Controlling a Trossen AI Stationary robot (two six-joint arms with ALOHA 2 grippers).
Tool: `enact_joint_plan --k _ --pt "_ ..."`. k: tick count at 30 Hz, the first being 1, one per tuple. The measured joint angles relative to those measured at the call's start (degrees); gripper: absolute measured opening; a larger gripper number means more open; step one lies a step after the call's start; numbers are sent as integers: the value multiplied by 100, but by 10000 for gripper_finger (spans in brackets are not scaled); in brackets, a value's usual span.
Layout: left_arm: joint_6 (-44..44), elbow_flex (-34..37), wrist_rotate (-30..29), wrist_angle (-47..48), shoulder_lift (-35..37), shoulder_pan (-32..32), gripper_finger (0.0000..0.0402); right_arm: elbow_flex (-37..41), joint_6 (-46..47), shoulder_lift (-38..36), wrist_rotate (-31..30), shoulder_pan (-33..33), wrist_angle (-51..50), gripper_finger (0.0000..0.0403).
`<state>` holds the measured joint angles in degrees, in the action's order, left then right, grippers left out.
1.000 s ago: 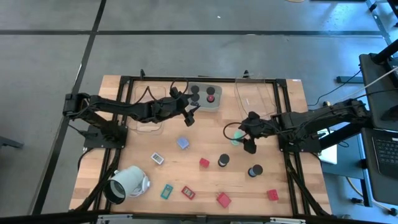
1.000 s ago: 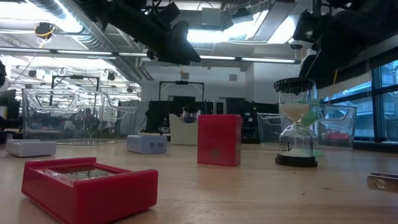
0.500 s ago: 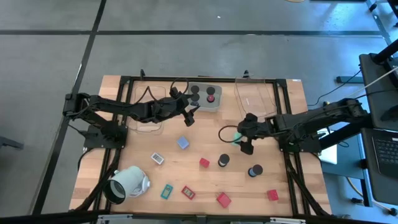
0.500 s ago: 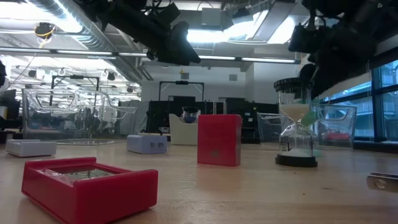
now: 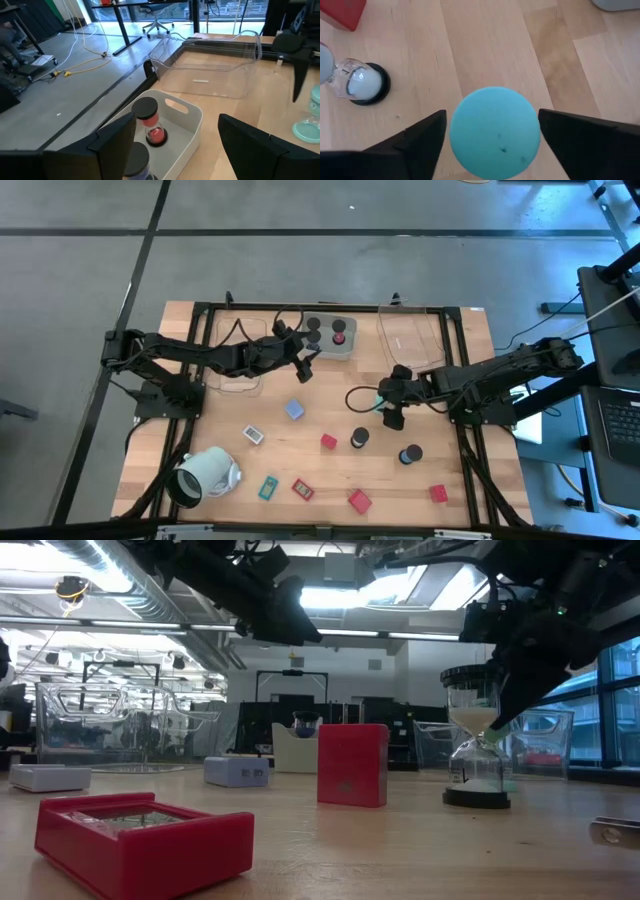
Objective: Pick & Place Office items
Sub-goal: Put the blue and green hourglass timer into the gray bin
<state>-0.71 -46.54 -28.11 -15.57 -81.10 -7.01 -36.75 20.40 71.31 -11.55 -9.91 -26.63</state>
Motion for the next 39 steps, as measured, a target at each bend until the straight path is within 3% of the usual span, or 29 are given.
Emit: enact_joint_plan --k 9,15,19,26,39 --pt "0 0 -90 41 0 0 279 0 42 0 0 0 4 197" --pt "0 0 -92 42 0 0 279 -80 379 0 -14 0 82 195" --pt "0 0 -95 43 -2 0 279 -496 452 0 -419 0 111 198" --pt "0 0 -97 44 0 0 279 -1099 -615 0 -1408 132 861 197" --pt "0 0 -97 81 -2 0 279 -1150 -894 684 -1390 1825 2062 199"
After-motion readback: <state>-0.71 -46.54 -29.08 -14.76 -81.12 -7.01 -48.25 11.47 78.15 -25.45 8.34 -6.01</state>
